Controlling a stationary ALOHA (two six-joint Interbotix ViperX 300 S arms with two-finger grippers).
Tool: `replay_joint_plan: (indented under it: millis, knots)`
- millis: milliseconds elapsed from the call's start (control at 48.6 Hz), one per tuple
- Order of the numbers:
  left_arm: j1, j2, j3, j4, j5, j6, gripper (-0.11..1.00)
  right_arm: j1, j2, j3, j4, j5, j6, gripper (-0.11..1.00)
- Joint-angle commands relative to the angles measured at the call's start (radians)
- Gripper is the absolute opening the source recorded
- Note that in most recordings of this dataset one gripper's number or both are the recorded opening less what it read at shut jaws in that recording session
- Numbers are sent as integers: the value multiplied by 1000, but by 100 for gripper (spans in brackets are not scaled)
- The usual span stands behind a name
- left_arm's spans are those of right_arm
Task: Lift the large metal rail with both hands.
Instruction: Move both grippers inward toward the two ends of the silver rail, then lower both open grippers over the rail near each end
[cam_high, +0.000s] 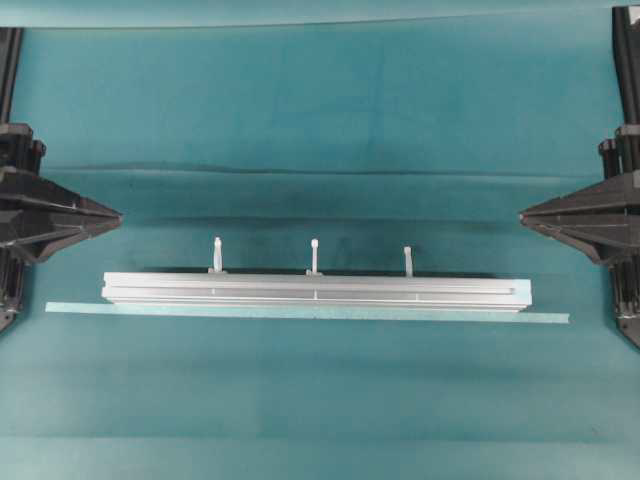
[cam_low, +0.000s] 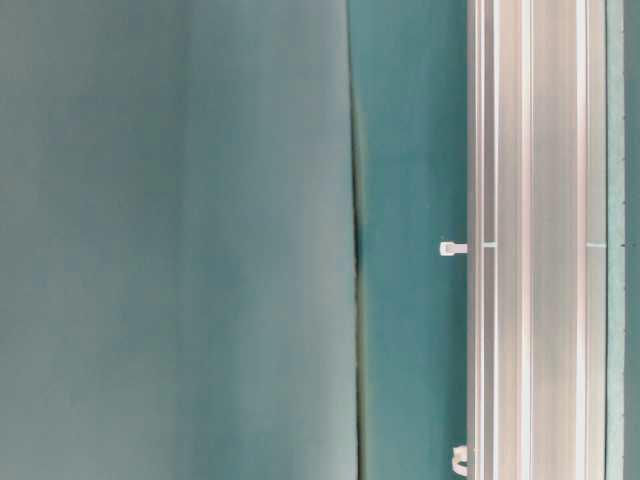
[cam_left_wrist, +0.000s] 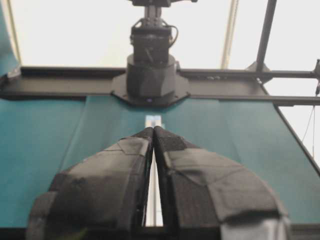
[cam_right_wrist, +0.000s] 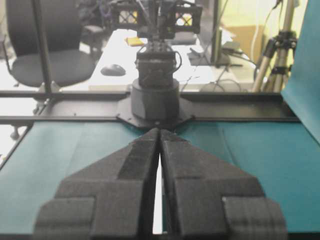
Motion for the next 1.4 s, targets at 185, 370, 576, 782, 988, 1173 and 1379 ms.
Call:
replay_joint_plan:
  millis: [185,370,576,782,988,1173,1379]
  knots:
    - [26,92,-221,15,322,-20,7,-9,83,-66,161,324,97,0]
    - [21,156,-359,15,525,-18,2,-11,121,-183,155,557,153,0]
    - [8,265,-431,15,683,-31,2,-11,199,-281,155,836,158,0]
    - [6,379,-492,15,841,-38,2,-11,314,-374,158,1028,153,0]
    - [12,463,-549,18,1002,-84,2,-11,405,-420,156,1117,153,0]
    - [9,494,-554,18,1089,-86,2,-15,489,-474,150,1229,155,0]
    - [6,543,-558,18,1161,-87,2,-28,591,-543,120,1358,147,0]
